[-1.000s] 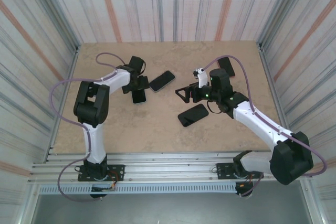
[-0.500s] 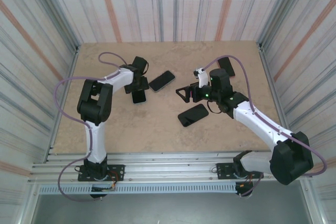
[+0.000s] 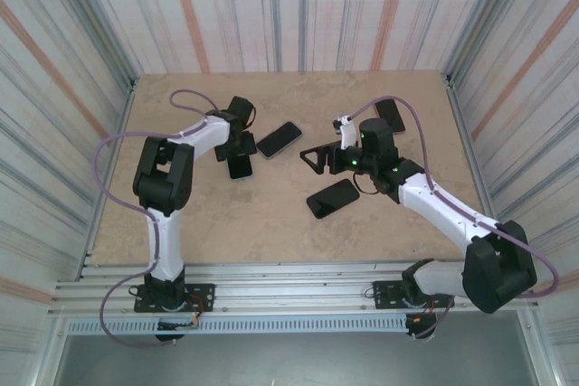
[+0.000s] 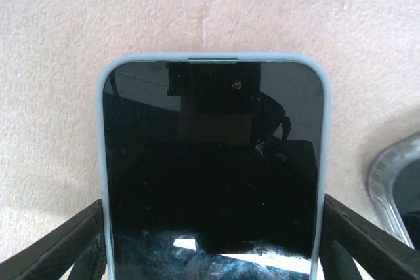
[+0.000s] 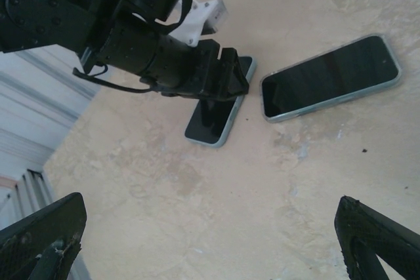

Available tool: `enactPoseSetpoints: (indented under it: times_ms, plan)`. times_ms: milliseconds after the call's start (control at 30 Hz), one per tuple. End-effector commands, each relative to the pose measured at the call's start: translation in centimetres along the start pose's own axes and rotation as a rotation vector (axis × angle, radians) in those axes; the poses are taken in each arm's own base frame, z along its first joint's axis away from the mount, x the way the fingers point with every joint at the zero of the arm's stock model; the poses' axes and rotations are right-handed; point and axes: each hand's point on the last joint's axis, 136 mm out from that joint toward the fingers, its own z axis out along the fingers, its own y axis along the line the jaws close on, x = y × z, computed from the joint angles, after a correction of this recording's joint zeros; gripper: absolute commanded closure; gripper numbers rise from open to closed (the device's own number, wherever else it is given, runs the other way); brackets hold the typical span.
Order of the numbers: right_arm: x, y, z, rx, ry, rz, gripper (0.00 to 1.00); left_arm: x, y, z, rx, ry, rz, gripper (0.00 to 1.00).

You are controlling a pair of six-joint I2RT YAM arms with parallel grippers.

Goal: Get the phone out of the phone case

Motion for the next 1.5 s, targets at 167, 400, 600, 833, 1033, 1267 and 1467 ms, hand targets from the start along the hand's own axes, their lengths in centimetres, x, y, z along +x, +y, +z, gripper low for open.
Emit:
enactPoseSetpoints:
  times_ms: [167,400,600,833,1033,1267,1467]
  plan:
    - [1.8,0.8,3.8,-0.092,0.031,0.134,0.02,-2.9,-1.4,-8.3,0.142,-0.096,-0.016,0.36]
    - [1.8,1.7,8.0,-0.143,0.037,0.209,0.11,-3.1,-2.8,-12.1,0.249,-0.131,-0.02,0.36]
    - [1.3,2.2,11.5,-0.184,0.024,0.286,0.24,-3.0,-4.2,-14.2,0.304,-0.152,-0.005,0.36]
    - [1.5,2.9,14.5,-0.209,0.051,0.328,0.35,-2.3,-5.5,-15.2,0.345,-0.153,0.001,0.36]
    - [2.2,3.0,16.4,-0.204,0.069,0.361,0.51,-1.9,-6.5,-15.7,0.371,-0.155,0.012,0.36]
    - [1.9,3.3,17.0,-0.218,0.064,0.38,0.75,-1.6,-6.8,-15.6,0.375,-0.149,0.021,0.36]
    - [1.1,3.7,16.8,-0.231,0.044,0.393,0.91,-1.4,-6.8,-15.7,0.376,-0.151,0.028,0.24]
